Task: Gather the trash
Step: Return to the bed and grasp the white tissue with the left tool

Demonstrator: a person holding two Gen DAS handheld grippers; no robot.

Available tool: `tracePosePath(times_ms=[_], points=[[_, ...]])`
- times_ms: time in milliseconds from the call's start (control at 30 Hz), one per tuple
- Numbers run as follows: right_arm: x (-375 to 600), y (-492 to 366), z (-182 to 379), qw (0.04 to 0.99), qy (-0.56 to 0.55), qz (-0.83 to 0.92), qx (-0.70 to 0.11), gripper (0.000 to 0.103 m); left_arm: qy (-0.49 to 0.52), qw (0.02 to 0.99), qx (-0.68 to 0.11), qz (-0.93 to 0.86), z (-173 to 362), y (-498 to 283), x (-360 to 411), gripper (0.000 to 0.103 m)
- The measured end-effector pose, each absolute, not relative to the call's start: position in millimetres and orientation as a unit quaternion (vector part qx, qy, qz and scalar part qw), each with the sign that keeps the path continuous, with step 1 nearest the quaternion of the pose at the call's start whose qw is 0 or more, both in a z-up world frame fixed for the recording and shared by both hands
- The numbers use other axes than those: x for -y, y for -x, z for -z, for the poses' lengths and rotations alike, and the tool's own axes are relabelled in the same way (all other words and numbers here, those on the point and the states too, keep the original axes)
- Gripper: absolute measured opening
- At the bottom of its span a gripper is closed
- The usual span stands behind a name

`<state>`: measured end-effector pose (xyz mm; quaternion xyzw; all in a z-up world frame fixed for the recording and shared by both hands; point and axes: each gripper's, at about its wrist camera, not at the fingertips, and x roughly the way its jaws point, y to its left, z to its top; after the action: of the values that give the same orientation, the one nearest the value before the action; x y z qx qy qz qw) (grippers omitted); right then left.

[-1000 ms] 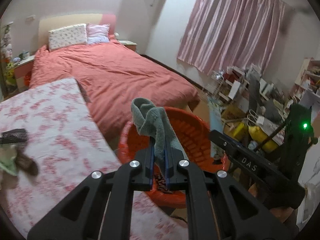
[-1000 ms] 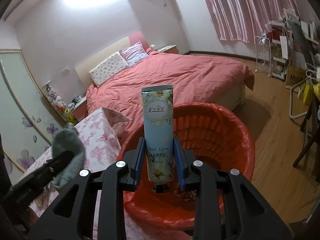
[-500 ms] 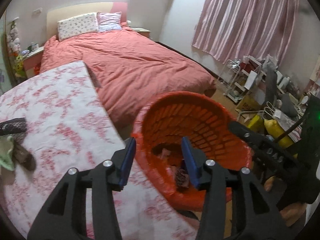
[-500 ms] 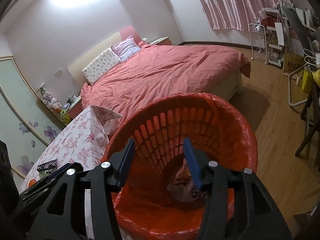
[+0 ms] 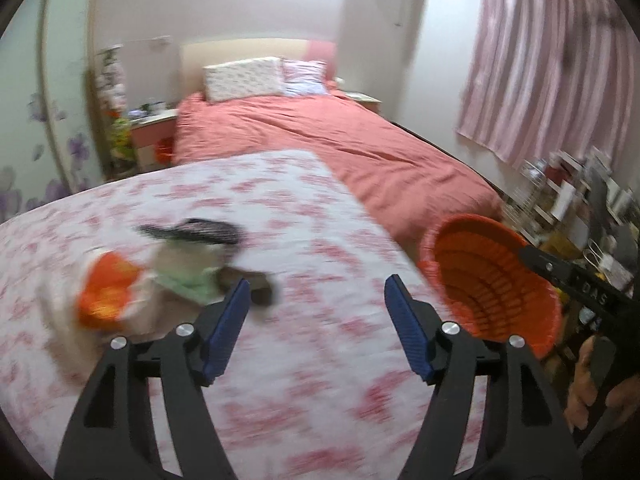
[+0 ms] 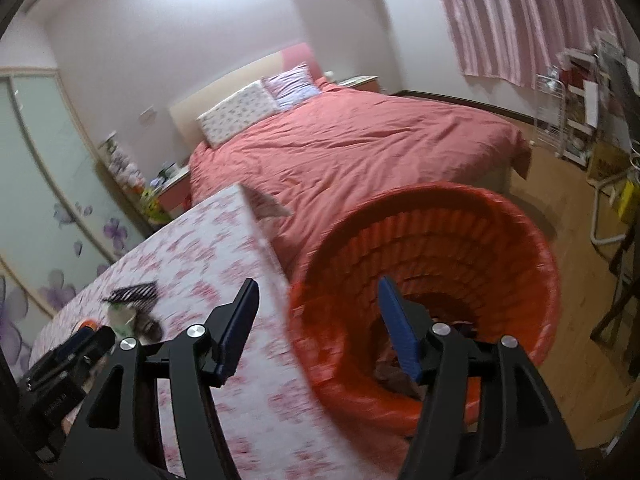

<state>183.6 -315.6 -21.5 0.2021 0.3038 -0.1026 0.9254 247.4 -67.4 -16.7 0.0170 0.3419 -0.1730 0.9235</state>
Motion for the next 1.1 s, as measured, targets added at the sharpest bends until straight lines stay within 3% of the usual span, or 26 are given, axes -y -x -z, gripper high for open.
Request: tracePosePath(times_ms=[400,767,933,1033,1100], points=[[219,-201,33,0.926,-0.139,0.038,-0.35,0.064,0.037,0.935,-0.353,-0.002,38,-243,-104,0.071],[177,-213,45,0.919,-0.112,0.016,-0.377,0.064,0.061,0.918,-0.392,-0.018,75,-271,-132,0.07],[174,-218,51,0.916,-0.112,0.015,-0.384,0.064,0.067,0.915,-0.397,-0.032,79,-284,-139,0.055],[172,-221,55,0.915,-0.11,0.013,-0.389,0.064,0.066,0.916,-0.395,-0.034,77,-290,-145,0.027],[169,-223,57,0.914,-0.108,0.009,-0.391,0.064,0.059,0.916,-0.396,-0.035,76,-292,-150,0.019]])
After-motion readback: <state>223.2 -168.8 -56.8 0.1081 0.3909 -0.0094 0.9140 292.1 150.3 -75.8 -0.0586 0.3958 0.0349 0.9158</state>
